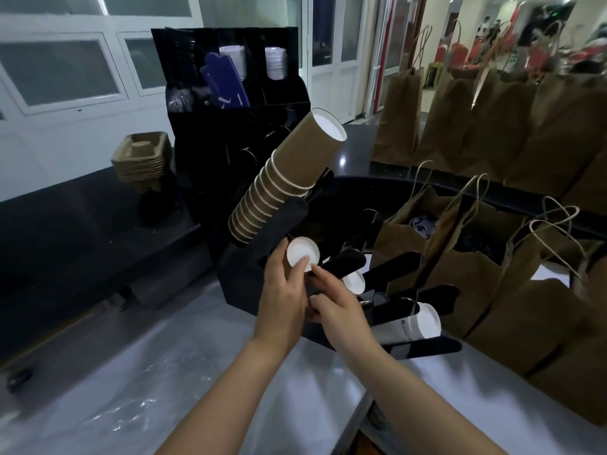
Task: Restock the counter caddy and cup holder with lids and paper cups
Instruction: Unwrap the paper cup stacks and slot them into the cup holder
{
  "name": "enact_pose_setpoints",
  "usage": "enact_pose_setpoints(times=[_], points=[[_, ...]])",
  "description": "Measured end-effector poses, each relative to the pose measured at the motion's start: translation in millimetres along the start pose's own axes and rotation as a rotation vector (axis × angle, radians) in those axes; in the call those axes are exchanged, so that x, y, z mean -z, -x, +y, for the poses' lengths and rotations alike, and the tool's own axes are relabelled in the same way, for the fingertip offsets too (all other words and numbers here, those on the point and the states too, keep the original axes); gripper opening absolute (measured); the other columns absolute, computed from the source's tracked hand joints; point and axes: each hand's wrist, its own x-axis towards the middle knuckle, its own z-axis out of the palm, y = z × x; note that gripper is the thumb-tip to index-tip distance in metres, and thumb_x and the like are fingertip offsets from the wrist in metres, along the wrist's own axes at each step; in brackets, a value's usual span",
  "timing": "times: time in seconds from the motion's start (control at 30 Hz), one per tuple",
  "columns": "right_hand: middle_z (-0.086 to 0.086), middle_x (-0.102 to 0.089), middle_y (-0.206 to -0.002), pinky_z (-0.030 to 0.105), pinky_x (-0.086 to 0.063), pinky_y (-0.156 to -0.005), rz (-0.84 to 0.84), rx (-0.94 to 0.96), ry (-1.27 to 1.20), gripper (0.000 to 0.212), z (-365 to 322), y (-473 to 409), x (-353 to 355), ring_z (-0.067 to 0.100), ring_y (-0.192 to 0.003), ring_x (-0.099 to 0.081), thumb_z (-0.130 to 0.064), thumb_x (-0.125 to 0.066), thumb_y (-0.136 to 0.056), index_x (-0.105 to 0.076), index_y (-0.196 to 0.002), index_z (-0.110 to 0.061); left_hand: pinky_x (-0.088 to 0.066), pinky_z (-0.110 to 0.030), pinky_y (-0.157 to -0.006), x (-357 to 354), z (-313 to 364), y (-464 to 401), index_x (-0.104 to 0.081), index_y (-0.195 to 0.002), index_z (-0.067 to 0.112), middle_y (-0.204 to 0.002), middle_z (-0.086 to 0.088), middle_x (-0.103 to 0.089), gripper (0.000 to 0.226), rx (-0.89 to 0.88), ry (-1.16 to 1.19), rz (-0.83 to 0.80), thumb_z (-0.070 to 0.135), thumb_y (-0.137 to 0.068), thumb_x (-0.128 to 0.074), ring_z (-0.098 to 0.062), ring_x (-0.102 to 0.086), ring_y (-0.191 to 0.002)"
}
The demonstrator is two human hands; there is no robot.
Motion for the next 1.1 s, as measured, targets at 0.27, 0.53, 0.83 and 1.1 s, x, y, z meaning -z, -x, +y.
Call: enact_pose_setpoints(times=[0.27,0.53,0.83,1.1], points=[[-0.002,-0.066,-0.121,0.033,-0.056,-0.09,-0.1,-0.034,0.018,0.059,0.9,-9.7,5.4,0.016,-0.109,-0.064,0.006,-0.04,-0.092,-0.048,-0.139,-0.028,-0.052,-0.044,-0.089,-6.3,-9.2,0.7,-0.054,-0.133,0.006,-0.125,-0.024,-0.054,0.077,0.058,-0.12,-0.189,0.005,-0.063,-0.085,-0.039,-0.054,-0.114],[0.0,-0.067,-0.104,0.018,-0.055,-0.074,-0.276,-0.087,0.139,0.039,1.8,-8.9,18.8,0.009,-0.091,-0.065,0.003,-0.042,-0.094,-0.059,-0.122,-0.018,-0.039,-0.04,-0.108,2.4,-6.5,13.6,-0.047,-0.141,0.019,-0.143,-0.007,-0.045,0.059,0.158,0.042,-0.19,0.005,-0.085,-0.061,-0.024,-0.042,-0.131],[0.005,-0.065,-0.104,0.034,-0.053,-0.081,-0.387,-0.264,0.314,0.018,40.9,2.2,15.3,0.026,-0.097,-0.066,-0.014,-0.048,-0.096,-0.064,-0.099,-0.022,-0.032,-0.047,-0.107,48.3,-56.8,135.8,-0.071,-0.11,0.018,-0.118,-0.009,-0.066,0.051,0.463,-0.324,-0.165,0.043,-0.074,-0.044,-0.032,-0.042,-0.126],[0.005,-0.068,-0.106,0.036,-0.054,-0.085,-0.64,-0.423,0.354,0.018,91.1,41.3,-10.8,0.026,-0.091,-0.069,-0.01,-0.051,-0.094,-0.067,-0.098,-0.017,-0.031,-0.033,-0.111,91.0,-16.7,246.3,-0.067,-0.116,0.015,-0.128,-0.007,-0.06,0.036,0.615,-0.277,-0.092,0.029,-0.088,-0.049,-0.017,-0.035,-0.13]])
